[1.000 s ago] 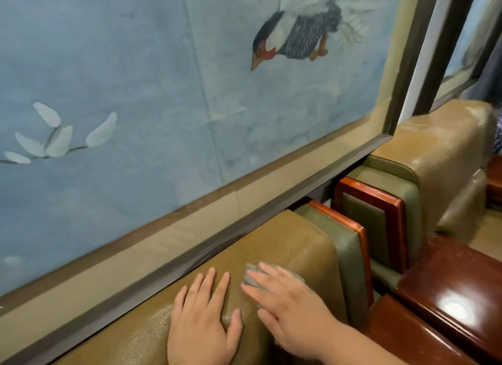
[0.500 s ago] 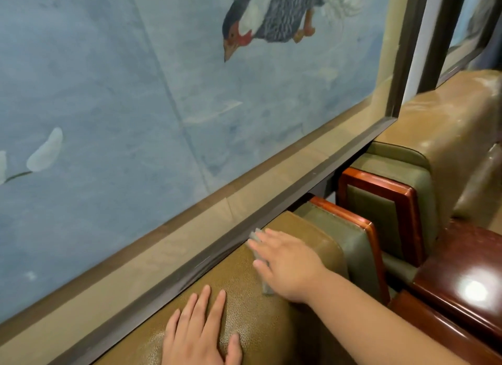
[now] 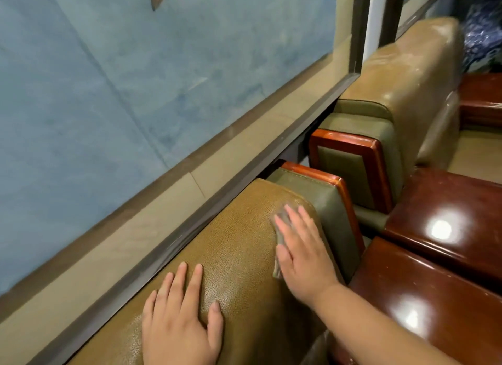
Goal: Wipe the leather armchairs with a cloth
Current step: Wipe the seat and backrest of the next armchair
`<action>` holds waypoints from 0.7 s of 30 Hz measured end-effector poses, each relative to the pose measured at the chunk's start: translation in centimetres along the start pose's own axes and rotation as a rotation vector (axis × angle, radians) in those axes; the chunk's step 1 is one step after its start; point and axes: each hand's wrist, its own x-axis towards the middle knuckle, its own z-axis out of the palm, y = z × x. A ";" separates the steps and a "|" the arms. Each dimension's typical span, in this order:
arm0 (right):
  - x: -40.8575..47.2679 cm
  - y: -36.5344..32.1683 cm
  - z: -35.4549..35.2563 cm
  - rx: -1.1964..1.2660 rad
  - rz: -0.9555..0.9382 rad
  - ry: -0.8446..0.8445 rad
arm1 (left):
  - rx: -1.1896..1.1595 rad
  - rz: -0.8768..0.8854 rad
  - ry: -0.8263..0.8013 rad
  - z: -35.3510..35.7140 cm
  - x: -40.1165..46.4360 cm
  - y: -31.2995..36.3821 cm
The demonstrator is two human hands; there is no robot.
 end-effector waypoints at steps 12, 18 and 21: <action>-10.0 -2.9 5.8 -0.075 -0.174 0.075 | 0.058 0.189 0.025 0.4 -0.9 0.5; -5.2 -1.5 4.5 0.335 0.510 0.097 | 0.175 0.402 -0.068 1.2 -0.2 0.0; -12.6 -7.0 6.6 0.264 0.239 -0.147 | 0.148 0.407 -0.046 0.9 0.1 -0.1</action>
